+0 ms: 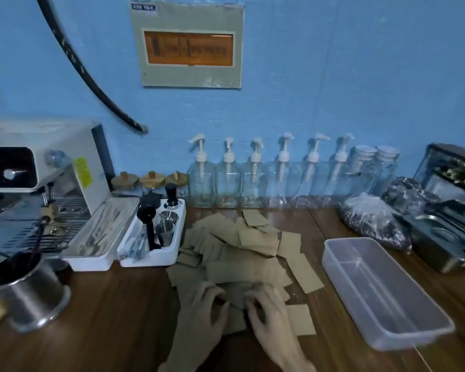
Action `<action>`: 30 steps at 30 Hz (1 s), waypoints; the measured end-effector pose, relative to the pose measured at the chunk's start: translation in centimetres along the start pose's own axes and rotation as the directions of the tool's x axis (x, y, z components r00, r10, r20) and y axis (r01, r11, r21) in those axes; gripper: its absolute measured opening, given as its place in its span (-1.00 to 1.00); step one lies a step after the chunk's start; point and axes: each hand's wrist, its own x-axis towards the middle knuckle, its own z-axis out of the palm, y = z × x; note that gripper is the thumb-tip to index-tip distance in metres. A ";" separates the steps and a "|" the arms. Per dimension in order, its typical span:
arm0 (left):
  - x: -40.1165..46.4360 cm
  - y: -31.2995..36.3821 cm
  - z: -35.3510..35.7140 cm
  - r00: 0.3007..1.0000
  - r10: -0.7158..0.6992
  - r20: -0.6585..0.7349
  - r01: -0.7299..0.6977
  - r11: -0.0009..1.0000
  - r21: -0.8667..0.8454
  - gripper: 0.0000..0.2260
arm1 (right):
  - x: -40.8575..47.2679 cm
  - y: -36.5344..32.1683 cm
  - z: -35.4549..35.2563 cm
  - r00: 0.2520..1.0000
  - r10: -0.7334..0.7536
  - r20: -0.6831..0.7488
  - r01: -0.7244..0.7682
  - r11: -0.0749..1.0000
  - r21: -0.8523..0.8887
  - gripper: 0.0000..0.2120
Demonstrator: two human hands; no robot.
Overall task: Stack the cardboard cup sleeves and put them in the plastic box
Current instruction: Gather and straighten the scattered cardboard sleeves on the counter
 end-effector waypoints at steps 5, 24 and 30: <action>0.3 -2.1 1.3 0.997 -0.017 0.079 0.011 0.997 0.076 -0.67 | 0.4 0.0 -0.5 0.992 0.087 0.091 -0.071 0.984 -0.165 -0.79; 0.8 -5.2 1.3 0.992 0.125 -0.019 -0.124 0.991 0.059 -0.61 | 0.3 2.9 0.2 0.985 -0.165 0.051 0.169 0.859 -0.484 -0.68; 0.5 -5.4 0.8 0.990 0.138 0.036 -0.139 0.990 0.015 -0.72 | 0.7 3.5 0.6 0.990 -0.138 0.026 0.135 0.894 -0.427 -0.66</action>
